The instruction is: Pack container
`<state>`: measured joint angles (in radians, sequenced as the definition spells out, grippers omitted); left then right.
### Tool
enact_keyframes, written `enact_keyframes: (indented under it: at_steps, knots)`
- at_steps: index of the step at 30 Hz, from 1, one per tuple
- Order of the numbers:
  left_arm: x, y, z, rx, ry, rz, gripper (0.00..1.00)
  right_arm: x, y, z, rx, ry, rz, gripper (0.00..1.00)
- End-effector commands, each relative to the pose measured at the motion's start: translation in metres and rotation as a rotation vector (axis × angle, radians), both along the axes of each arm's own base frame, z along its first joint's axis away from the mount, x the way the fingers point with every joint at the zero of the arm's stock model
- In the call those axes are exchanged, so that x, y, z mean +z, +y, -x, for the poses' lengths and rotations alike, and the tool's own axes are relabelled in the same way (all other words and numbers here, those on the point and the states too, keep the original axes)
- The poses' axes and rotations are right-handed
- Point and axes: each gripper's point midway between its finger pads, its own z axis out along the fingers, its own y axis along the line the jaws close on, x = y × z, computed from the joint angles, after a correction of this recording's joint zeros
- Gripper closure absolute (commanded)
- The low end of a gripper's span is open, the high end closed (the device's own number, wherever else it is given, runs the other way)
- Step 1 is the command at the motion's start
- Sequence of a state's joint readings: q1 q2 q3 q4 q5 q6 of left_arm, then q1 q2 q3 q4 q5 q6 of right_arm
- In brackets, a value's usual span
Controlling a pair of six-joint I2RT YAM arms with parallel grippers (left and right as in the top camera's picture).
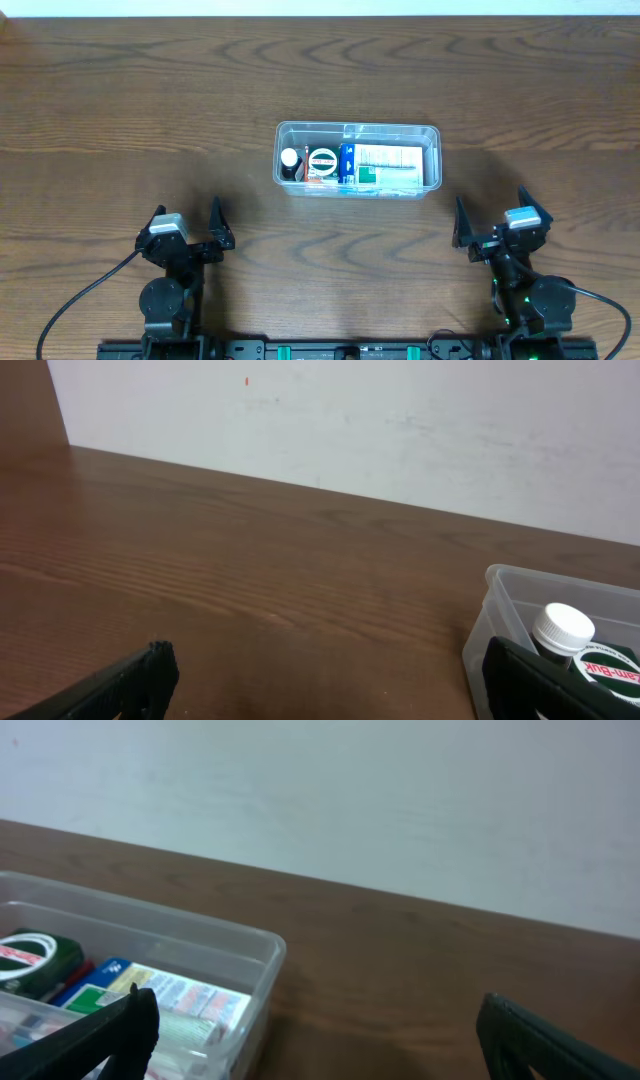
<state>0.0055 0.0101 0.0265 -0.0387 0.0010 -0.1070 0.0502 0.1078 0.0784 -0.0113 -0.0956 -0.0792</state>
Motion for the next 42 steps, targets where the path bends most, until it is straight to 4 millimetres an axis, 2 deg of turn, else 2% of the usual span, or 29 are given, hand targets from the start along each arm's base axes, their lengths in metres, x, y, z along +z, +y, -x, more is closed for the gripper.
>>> enact_keyframes:
  at_steps: [1, 8, 17, 42]
  knots:
    - [-0.018, 0.003, 0.001, 0.012, 0.053, -0.006, 0.02, -0.013, -0.005, 0.000, -0.035, 0.016, -0.020, 0.01]
    - [-0.018, 0.003, 0.001, 0.012, 0.053, -0.007, 0.02, -0.028, -0.005, 0.002, -0.036, 0.038, -0.017, 0.01]
    - [-0.018, 0.003, 0.001, 0.012, 0.053, -0.007, 0.02, -0.027, -0.013, 0.002, -0.069, 0.031, 0.001, 0.01]
    - [-0.018, 0.003, 0.001, 0.012, 0.053, -0.007, 0.02, -0.027, -0.013, 0.002, -0.069, 0.030, 0.001, 0.01]
